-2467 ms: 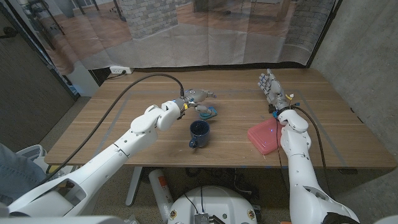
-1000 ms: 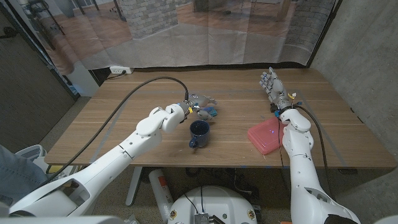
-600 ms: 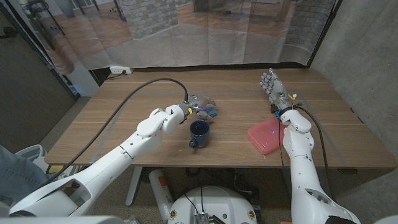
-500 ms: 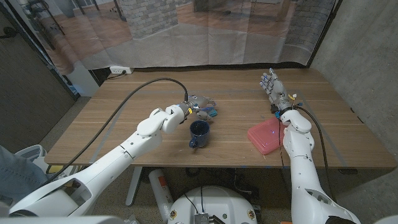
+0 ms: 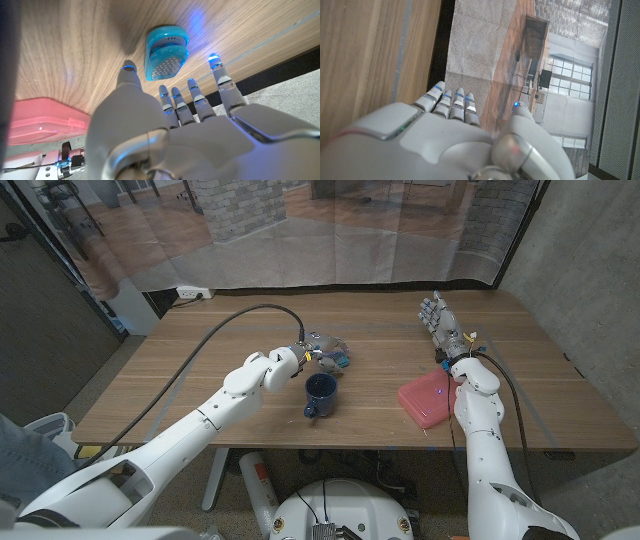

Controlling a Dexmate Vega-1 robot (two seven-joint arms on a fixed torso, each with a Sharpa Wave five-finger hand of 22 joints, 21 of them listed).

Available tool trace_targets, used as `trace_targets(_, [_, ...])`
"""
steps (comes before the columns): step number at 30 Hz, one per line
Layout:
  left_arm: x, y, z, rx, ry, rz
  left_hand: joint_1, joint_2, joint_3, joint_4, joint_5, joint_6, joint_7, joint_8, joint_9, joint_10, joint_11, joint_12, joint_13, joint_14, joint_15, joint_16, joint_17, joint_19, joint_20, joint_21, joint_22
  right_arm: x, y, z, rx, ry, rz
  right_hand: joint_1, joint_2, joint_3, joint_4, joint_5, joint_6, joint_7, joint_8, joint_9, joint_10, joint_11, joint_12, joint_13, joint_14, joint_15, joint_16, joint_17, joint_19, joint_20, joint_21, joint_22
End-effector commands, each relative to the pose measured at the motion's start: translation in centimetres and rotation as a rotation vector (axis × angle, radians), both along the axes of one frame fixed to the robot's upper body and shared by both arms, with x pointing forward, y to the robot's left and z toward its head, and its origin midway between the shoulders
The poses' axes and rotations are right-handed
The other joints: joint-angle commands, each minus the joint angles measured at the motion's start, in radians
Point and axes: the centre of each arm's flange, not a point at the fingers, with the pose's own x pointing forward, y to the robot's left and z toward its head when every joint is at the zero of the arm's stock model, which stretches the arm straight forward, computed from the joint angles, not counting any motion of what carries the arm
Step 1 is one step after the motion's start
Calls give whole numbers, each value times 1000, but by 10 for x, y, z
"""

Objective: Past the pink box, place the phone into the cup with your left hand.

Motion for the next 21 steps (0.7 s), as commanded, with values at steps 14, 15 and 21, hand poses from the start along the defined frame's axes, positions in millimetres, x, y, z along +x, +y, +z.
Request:
trace_targets(14, [7, -3, 0, -7, 7, -3, 88, 29, 34, -6, -38, 68, 7, 19, 2, 57, 2, 9, 8, 62, -45, 17, 6, 84, -2, 20, 1, 14, 3, -9, 33, 14, 13, 2, 1, 2, -8, 4, 7, -8, 5, 5, 9, 0, 3, 4, 11, 2, 8, 3, 4, -8, 9, 6])
trace_targets(15, [7, -4, 0, -9, 9, -3, 95, 32, 37, -7, -42, 76, 5, 22, 2, 62, 2, 10, 8, 65, -42, 17, 6, 90, -3, 21, 1, 14, 2, -9, 33, 13, 16, 2, 1, 2, -8, 4, 7, -9, 5, 5, 9, 0, 3, 4, 11, 2, 8, 3, 5, -8, 9, 6])
trace_targets(21, [6, -4, 0, -31, -10, -22, 139, 58, 60, -10, -64, 92, 21, 25, 4, 81, 3, 12, 11, 85, -38, 21, 9, 112, -3, 21, 0, 12, 1, -7, 31, 7, 10, 2, 1, 1, -8, 4, 7, -10, 5, 5, 9, 0, 3, 4, 12, 2, 8, 3, 5, -8, 9, 6])
